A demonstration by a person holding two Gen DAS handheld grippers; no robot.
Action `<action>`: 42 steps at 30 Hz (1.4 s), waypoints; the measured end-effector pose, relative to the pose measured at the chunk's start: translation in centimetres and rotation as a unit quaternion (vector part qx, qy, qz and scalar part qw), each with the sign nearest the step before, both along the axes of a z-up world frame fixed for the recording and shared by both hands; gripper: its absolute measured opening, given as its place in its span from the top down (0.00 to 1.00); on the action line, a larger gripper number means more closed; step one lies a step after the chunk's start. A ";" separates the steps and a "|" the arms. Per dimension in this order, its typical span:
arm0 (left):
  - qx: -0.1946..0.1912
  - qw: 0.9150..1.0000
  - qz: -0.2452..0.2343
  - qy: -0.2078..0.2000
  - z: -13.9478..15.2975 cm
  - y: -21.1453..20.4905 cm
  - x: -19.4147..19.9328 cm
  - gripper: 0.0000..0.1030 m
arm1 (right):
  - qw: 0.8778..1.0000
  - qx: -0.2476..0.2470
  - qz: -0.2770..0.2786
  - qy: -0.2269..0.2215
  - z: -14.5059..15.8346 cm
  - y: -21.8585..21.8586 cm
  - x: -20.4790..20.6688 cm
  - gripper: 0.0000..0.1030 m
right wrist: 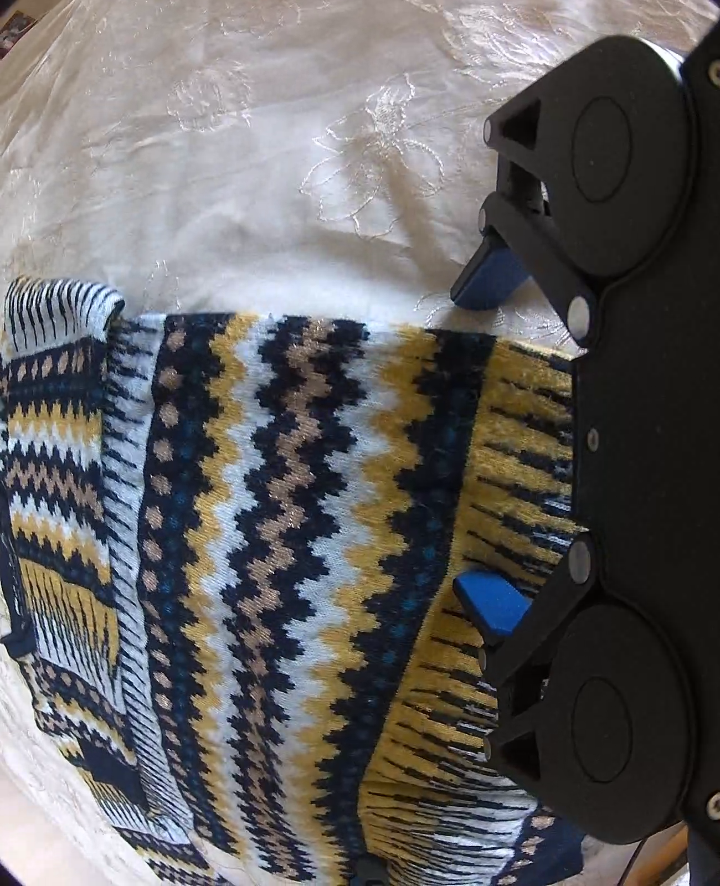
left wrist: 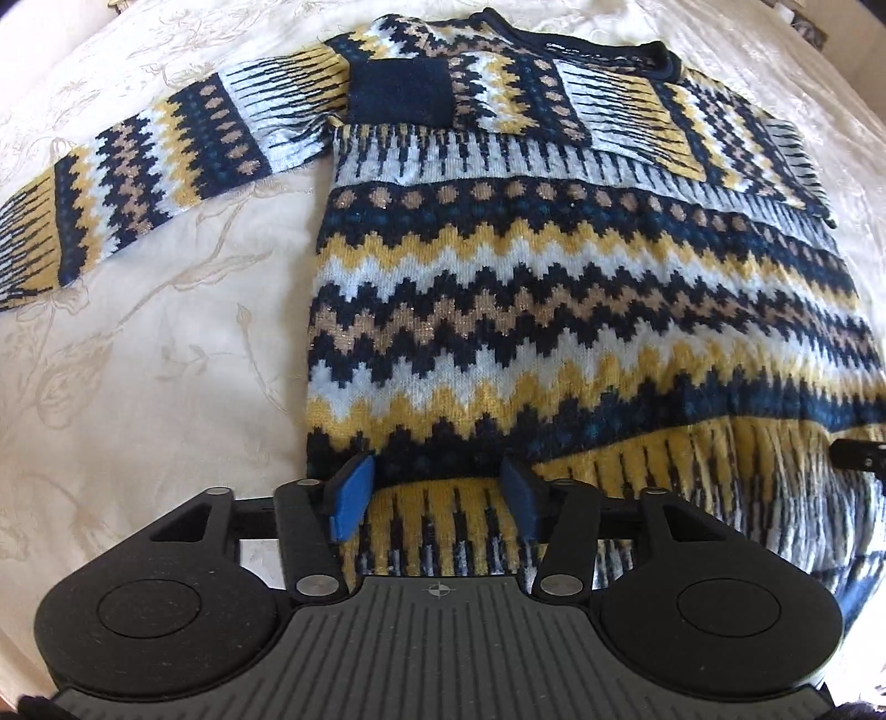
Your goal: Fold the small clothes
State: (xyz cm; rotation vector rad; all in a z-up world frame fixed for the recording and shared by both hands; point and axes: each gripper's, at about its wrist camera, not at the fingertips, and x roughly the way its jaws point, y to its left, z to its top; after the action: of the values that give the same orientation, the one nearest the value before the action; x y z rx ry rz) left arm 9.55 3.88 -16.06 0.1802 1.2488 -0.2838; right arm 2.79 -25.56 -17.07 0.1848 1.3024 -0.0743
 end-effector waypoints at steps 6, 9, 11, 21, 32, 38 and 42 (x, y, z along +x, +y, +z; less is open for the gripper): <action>0.008 1.000 0.005 -0.006 -1.0 -1.4 0.0 0.25 | 1.000 0.009 0.009 -0.003 -1.0 0.1 -0.7 0.00; 0.015 1.000 0.016 -0.017 -1.3 -2.0 -0.3 0.19 | 1.000 0.018 0.013 -0.007 -1.4 -0.4 -0.6 0.00; 0.019 0.999 0.022 -0.024 -1.5 -2.3 -0.3 0.12 | 1.000 0.021 0.017 -0.009 -1.5 -0.7 -0.4 0.00; 0.037 0.998 0.042 -0.030 -2.5 -3.7 0.3 0.00 | 0.998 -0.006 0.045 -0.054 -1.8 -0.2 -0.2 0.00; 0.018 0.998 0.025 -0.054 -2.6 -2.8 -0.4 0.00 | 0.998 -0.014 0.047 -0.044 -1.8 0.2 0.6 0.00; 0.015 0.998 -0.003 -0.055 -1.3 -2.3 -0.1 0.09 | 0.999 -0.028 0.020 -0.032 -0.7 0.9 1.3 0.01; 0.002 0.997 -0.001 -0.071 0.6 0.7 0.3 0.15 | 0.998 -0.041 -0.012 -0.037 1.0 2.1 1.5 0.03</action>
State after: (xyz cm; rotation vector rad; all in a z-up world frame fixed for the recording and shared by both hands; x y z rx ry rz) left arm 9.80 4.62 -15.43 0.2017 1.1079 -0.2650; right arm 4.31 -23.45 -16.03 0.1329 1.2212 -0.1398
